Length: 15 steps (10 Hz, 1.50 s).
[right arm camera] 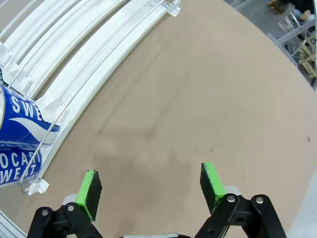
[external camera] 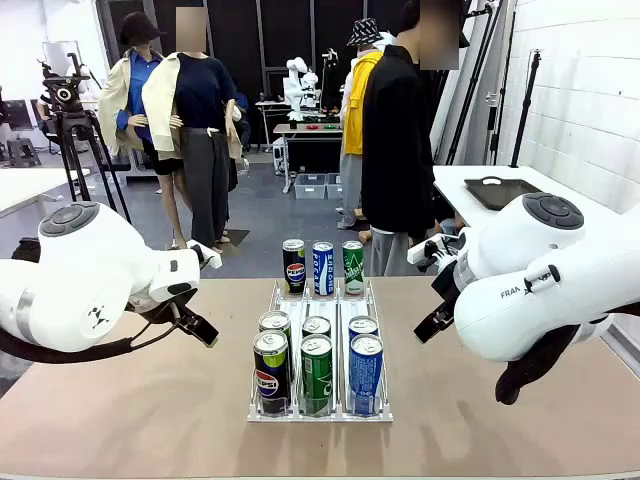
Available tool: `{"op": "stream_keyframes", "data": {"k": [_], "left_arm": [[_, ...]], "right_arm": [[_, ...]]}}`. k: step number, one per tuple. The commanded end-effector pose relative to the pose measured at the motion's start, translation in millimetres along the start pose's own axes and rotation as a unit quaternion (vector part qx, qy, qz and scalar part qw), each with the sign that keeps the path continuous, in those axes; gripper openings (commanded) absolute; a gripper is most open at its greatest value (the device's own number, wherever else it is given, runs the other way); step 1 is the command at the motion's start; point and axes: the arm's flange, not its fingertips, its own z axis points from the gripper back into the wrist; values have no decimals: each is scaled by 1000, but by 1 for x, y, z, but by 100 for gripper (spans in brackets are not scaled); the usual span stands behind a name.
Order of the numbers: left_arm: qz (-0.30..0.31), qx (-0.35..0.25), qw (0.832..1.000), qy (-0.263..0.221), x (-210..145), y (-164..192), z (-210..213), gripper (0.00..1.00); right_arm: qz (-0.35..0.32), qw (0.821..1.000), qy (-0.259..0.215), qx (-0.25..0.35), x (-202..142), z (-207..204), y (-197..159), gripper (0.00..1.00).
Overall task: Retrieve and hand over the desired beverage to the person.
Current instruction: Pick up a can of the same type that the person held from the Automatic Can Dispenser.
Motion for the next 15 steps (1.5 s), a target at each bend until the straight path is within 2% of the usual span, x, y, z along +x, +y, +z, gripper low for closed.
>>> {"op": "stream_keyframes", "data": {"k": [1,13,15], "left_arm": [[0,0,1000,0,0,0,0,100],[0,0,1000,0,0,0,0,100],[11,-27,999,18,20,7,11,100]], "right_arm": [[0,1000,0,0,0,0,0,100],[0,1000,0,0,0,0,0,100],[-14,1000,7,7,11,10,-7,100]]}}
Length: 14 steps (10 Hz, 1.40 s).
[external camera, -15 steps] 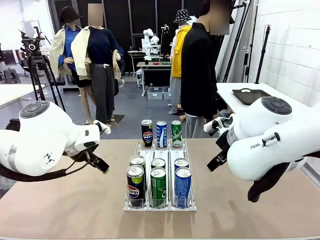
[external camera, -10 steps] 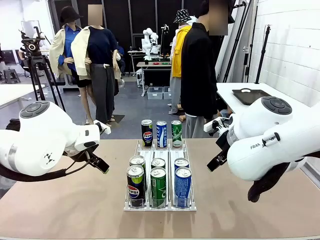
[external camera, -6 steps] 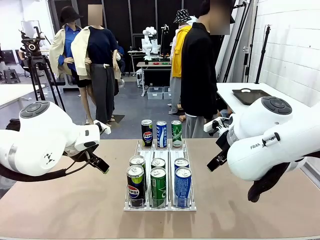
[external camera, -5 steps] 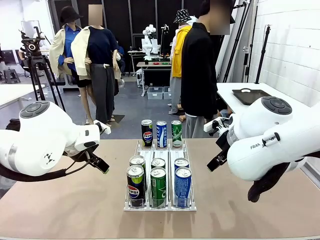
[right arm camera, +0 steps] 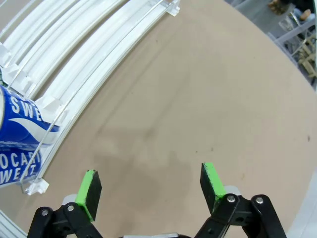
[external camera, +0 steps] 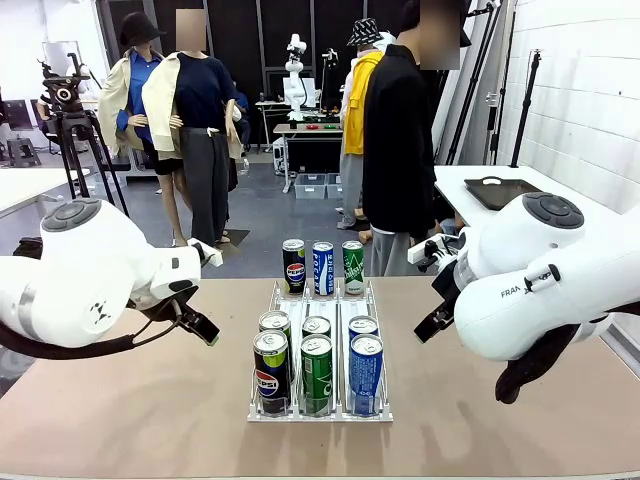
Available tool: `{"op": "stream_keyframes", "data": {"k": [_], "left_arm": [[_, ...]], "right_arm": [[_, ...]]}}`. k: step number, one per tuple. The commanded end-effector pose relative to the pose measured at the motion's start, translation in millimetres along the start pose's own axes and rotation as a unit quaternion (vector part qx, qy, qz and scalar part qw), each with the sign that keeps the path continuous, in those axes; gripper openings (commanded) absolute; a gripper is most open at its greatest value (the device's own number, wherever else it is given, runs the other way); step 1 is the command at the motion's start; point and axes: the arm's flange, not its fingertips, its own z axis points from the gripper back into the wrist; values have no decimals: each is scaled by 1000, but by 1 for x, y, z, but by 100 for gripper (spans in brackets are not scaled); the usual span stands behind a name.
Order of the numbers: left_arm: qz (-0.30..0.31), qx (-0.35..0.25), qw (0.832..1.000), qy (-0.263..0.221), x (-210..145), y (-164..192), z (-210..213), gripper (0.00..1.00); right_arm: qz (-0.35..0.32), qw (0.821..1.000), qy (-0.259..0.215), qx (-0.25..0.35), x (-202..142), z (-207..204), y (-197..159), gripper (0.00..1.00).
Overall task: Retrieve and hand over the desired beverage to the person.
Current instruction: Pick up a can of the same type that the person held from the Automatic Can Dispenser.
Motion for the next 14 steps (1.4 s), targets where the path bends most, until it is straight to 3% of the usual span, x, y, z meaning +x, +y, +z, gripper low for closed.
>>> {"op": "stream_keyframes", "data": {"k": [1,3,5,7,9,14], "left_arm": [[33,-55,998,21,26,14,17,100],[74,-95,992,40,61,38,43,100],[107,-88,985,101,96,70,58,100],[131,-196,968,82,111,107,80,100],[132,-336,931,52,93,141,112,100],[162,-373,909,-89,11,183,179,100]], "right_arm": [[-17,999,19,19,21,20,-11,100],[-42,996,51,52,51,41,-36,100],[-70,989,69,109,86,70,-54,100],[-100,979,53,170,95,86,-80,100],[-131,954,30,269,76,98,-113,100],[-159,876,-79,448,-10,138,-201,100]]}}
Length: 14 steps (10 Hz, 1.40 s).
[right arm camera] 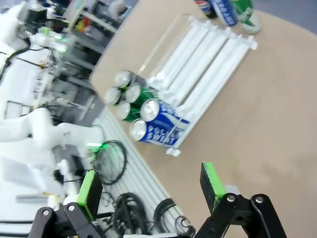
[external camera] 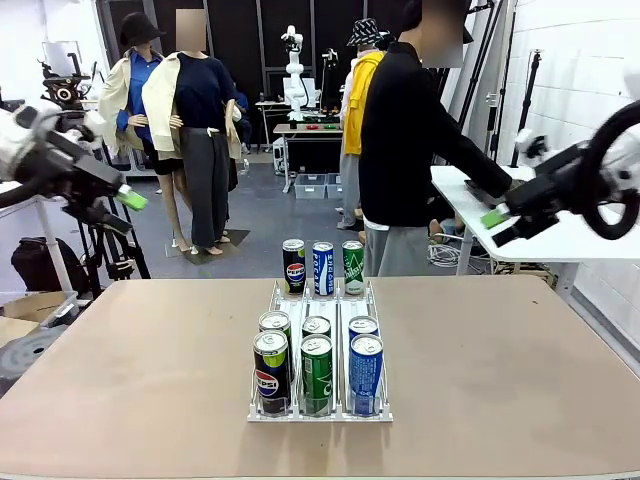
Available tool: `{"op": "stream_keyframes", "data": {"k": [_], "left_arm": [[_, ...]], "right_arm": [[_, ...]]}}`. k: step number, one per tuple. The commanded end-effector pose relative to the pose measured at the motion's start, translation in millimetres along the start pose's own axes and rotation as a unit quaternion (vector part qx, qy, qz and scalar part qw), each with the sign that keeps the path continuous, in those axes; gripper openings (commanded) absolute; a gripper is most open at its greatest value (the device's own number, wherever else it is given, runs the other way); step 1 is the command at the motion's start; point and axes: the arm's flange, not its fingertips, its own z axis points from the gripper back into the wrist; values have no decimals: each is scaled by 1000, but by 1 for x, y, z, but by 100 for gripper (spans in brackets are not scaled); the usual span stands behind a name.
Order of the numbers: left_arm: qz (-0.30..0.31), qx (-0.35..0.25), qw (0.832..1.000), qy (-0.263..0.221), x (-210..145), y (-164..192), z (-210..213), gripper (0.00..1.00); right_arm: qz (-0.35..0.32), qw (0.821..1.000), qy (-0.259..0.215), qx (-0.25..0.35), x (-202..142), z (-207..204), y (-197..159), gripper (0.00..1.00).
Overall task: Retrieve and hand over the desired beverage to the person.
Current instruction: Pick up a can of the same type that the person held from the Automatic Can Dispenser.
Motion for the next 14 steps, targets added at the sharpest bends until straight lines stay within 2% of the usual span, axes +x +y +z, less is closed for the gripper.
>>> {"op": "stream_keyframes", "data": {"k": [1,2,4,5,6,9,10,14], "left_arm": [[-13,-18,999,-49,-23,1,16,100],[-4,-11,998,-64,-35,4,34,100],[9,9,997,-82,-45,23,58,100],[23,-1,996,-89,-49,32,64,100],[1,-1,998,-63,-58,32,67,100],[-2,6,997,-73,-64,33,73,100],[12,3,997,-77,-59,33,72,100],[12,3,997,-77,-59,33,72,100]], "right_arm": [[-3,997,-41,62,-17,27,-17,100],[2,995,-69,77,-39,43,-17,100],[1,992,-102,69,-69,68,-15,100],[-11,991,-118,64,-80,78,-18,100],[-19,989,-131,62,-92,83,-22,100],[-35,986,-153,51,-97,85,-36,100],[-38,990,-124,52,-100,94,-31,100],[-38,990,-124,52,-100,94,-31,100]]}}
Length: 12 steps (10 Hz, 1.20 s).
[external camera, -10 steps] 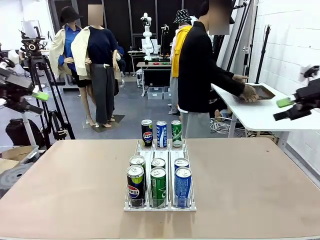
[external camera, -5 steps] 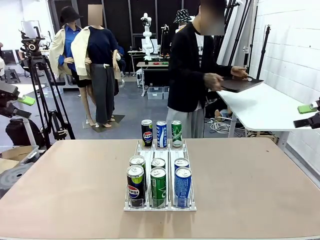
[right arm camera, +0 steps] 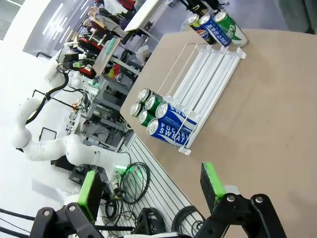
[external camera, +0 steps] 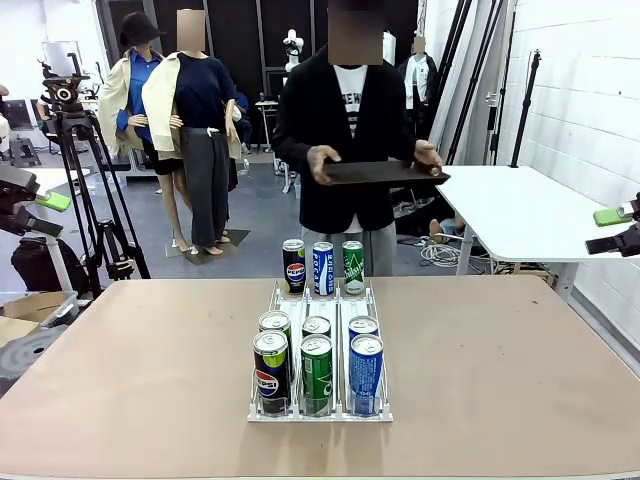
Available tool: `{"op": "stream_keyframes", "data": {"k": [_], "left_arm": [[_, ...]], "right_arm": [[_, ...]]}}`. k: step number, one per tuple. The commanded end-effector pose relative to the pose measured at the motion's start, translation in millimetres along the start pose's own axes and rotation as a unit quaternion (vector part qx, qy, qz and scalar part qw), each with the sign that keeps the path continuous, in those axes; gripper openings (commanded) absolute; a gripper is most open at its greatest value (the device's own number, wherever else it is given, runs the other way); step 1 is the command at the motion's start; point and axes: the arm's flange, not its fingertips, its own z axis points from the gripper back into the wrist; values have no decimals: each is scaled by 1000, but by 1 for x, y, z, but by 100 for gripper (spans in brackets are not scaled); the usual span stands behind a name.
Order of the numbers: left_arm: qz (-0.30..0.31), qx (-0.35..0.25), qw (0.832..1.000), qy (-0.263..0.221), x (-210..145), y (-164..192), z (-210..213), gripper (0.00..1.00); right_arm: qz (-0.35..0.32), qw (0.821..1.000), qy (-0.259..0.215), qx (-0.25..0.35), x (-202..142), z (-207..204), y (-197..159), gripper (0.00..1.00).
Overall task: Retrieve and hand over the desired beverage to the person.
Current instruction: Pick up a can of the same type that the person held from the Automatic Can Dispenser.
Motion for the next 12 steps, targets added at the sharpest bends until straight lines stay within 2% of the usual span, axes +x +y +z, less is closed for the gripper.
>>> {"op": "stream_keyframes", "data": {"k": [1,3,5,8,9,10,12], "left_arm": [[2,0,1000,-1,0,0,1,100],[0,0,1000,0,0,0,0,100],[29,-52,998,21,-5,20,15,100],[50,-110,993,6,-10,49,58,100],[57,-145,987,30,-10,54,61,100],[64,-149,985,52,-4,62,54,100],[69,-157,983,64,0,66,49,100]], "right_arm": [[2,1000,5,1,-1,0,2,100],[2,1000,5,1,-1,0,2,100],[-7,1000,-1,9,0,6,-4,100],[-15,1000,-11,16,-1,29,-6,100],[-19,1000,-10,17,-1,33,-7,100],[-21,999,-9,32,1,38,-11,100],[-40,998,2,52,-1,47,-18,100]]}}
